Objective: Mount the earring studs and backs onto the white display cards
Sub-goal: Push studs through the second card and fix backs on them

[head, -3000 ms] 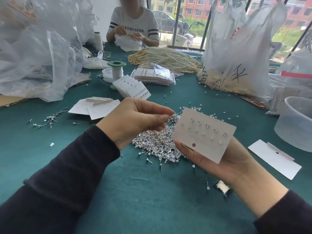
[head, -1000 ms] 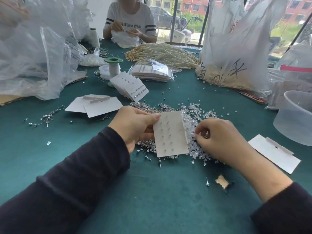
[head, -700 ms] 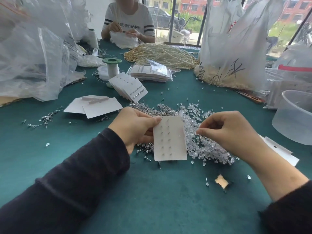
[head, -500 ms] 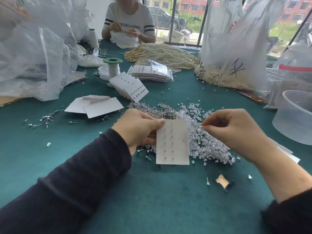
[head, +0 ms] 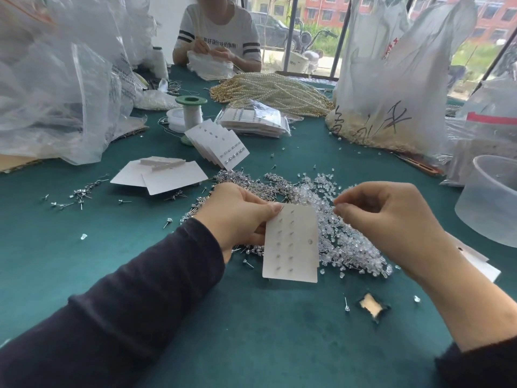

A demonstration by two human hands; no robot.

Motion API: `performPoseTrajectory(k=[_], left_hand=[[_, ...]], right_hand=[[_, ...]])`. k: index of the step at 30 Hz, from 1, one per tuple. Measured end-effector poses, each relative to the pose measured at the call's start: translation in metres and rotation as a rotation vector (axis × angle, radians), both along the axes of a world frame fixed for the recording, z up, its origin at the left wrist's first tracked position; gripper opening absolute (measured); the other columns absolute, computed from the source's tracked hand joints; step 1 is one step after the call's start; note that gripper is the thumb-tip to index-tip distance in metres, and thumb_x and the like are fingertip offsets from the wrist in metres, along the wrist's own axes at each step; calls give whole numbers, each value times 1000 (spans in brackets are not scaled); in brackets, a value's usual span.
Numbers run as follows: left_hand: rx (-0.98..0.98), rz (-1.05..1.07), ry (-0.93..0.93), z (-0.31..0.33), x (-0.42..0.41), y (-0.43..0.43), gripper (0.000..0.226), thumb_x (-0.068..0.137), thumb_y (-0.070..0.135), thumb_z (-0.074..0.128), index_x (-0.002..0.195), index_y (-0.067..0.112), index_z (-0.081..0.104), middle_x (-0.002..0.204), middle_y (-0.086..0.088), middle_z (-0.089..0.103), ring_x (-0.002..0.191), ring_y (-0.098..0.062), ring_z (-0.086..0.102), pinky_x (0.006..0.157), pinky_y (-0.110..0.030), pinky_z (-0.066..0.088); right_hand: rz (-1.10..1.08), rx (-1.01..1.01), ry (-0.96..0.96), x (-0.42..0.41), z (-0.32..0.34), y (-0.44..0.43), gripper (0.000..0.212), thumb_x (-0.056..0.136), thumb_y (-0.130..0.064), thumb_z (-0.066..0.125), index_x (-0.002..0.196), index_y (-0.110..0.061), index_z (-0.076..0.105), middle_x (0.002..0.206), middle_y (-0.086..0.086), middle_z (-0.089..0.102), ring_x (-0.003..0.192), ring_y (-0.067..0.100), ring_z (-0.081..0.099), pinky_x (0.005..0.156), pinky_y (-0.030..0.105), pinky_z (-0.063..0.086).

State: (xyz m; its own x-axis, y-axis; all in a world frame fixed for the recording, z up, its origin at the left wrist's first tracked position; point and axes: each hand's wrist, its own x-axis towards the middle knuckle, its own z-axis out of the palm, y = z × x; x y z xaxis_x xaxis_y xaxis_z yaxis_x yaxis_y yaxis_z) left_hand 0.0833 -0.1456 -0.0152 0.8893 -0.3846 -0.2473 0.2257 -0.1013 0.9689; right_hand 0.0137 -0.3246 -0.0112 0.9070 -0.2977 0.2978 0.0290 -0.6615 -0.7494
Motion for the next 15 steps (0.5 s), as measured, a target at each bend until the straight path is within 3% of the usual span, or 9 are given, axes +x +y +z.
performPoseTrajectory(k=[2,8,12,15], left_hand=[[-3,0,-7,-1,-1,-2,14,82,3,62,81,-10,61,66,-13,66,43,-11,63,38,-18,47],[45,20,-114,-9,-6,-9,13,82,4,63,77,-7,62,73,-18,65,52,-18,63,42,-23,52],[106,61,-272,-11,-7,-13,15,80,11,66,69,1,66,79,-23,69,71,-34,67,67,-43,57],[108,75,-310,-11,-8,-14,14,78,14,69,68,4,68,77,-20,70,76,-36,67,72,-47,56]], right_hand=[[6,-3,-75,-2,1,8,12,77,-10,70,72,-21,72,63,-9,68,56,-1,58,56,7,43],[50,76,-245,-3,-4,33,14,75,-6,71,72,-20,70,65,-8,69,62,5,63,62,16,50],[58,-5,-275,-1,-12,42,14,74,-2,72,73,-16,72,75,-9,68,70,9,64,69,24,52],[69,-15,-282,2,-15,45,12,74,-1,71,74,-12,73,77,-5,66,70,11,61,68,27,51]])
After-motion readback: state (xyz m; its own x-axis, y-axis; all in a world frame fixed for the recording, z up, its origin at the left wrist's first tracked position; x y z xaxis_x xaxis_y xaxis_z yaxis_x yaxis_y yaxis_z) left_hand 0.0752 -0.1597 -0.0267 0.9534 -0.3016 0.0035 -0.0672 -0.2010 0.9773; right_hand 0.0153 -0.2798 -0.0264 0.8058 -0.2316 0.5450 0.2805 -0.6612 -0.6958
